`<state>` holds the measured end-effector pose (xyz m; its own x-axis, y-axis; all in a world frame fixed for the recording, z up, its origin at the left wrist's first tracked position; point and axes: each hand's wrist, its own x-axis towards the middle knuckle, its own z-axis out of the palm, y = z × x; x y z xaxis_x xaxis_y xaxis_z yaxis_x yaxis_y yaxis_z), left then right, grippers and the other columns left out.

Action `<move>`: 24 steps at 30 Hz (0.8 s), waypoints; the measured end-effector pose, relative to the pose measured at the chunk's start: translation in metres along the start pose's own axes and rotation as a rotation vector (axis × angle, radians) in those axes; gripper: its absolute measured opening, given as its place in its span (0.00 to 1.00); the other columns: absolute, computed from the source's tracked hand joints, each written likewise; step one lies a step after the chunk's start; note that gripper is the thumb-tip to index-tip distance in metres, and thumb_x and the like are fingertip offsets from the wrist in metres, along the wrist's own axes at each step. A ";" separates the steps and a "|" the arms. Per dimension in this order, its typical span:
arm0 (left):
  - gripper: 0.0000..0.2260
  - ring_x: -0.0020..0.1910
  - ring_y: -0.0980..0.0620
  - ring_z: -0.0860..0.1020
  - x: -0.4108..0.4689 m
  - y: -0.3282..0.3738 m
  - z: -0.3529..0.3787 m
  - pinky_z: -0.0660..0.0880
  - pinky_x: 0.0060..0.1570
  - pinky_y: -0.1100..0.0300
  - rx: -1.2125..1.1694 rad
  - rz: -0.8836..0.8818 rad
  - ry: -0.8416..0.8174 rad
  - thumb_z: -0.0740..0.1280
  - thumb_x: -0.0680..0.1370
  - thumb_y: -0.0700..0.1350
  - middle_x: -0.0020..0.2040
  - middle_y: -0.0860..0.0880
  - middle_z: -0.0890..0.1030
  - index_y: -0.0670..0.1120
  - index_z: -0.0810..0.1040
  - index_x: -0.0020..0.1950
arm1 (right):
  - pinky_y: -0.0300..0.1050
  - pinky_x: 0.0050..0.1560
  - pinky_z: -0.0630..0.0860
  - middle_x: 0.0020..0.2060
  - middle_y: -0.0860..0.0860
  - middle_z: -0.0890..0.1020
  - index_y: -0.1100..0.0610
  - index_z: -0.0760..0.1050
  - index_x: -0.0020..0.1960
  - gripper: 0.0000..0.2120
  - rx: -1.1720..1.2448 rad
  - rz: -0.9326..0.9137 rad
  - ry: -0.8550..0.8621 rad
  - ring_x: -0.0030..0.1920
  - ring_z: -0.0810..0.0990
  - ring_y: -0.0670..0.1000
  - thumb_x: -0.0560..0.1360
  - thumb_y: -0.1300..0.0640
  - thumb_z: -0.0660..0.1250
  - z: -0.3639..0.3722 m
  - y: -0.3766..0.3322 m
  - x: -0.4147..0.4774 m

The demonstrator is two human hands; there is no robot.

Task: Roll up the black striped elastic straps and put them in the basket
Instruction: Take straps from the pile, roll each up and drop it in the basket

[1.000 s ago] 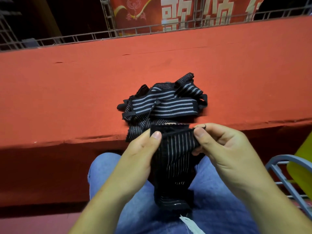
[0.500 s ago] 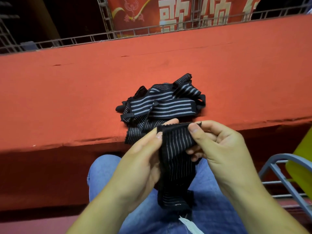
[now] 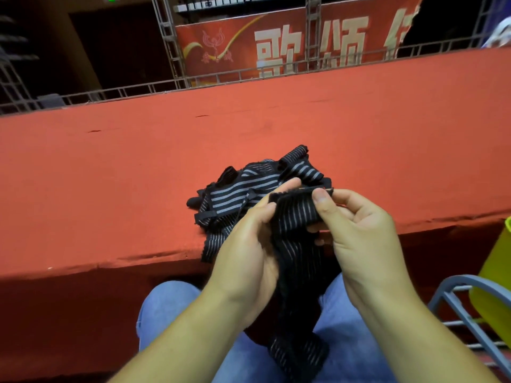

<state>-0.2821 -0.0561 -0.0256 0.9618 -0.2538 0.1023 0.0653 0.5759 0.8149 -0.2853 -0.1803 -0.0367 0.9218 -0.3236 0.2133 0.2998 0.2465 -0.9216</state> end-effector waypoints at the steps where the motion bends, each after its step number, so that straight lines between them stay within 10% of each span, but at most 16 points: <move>1: 0.21 0.56 0.43 0.84 0.006 0.002 0.005 0.80 0.59 0.48 -0.003 -0.003 -0.003 0.60 0.75 0.46 0.59 0.39 0.85 0.44 0.82 0.65 | 0.36 0.32 0.76 0.33 0.51 0.86 0.56 0.82 0.46 0.05 0.006 -0.004 0.011 0.33 0.80 0.46 0.80 0.55 0.72 0.001 0.000 0.005; 17: 0.19 0.53 0.42 0.83 0.052 -0.013 0.012 0.82 0.49 0.52 0.142 -0.020 0.002 0.56 0.83 0.45 0.57 0.36 0.84 0.39 0.79 0.66 | 0.34 0.30 0.75 0.32 0.50 0.86 0.57 0.81 0.45 0.07 0.059 -0.028 0.117 0.31 0.82 0.44 0.81 0.58 0.70 -0.006 0.009 0.036; 24: 0.13 0.66 0.54 0.80 0.026 0.000 -0.013 0.73 0.69 0.55 0.738 0.317 -0.046 0.62 0.86 0.45 0.63 0.52 0.84 0.51 0.78 0.69 | 0.36 0.33 0.77 0.35 0.51 0.88 0.57 0.81 0.46 0.06 0.051 -0.021 0.031 0.34 0.84 0.45 0.81 0.56 0.71 0.003 0.011 0.016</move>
<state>-0.2541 -0.0526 -0.0297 0.8922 -0.2058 0.4020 -0.4167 -0.0320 0.9085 -0.2660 -0.1799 -0.0425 0.9073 -0.3573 0.2217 0.3321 0.2853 -0.8991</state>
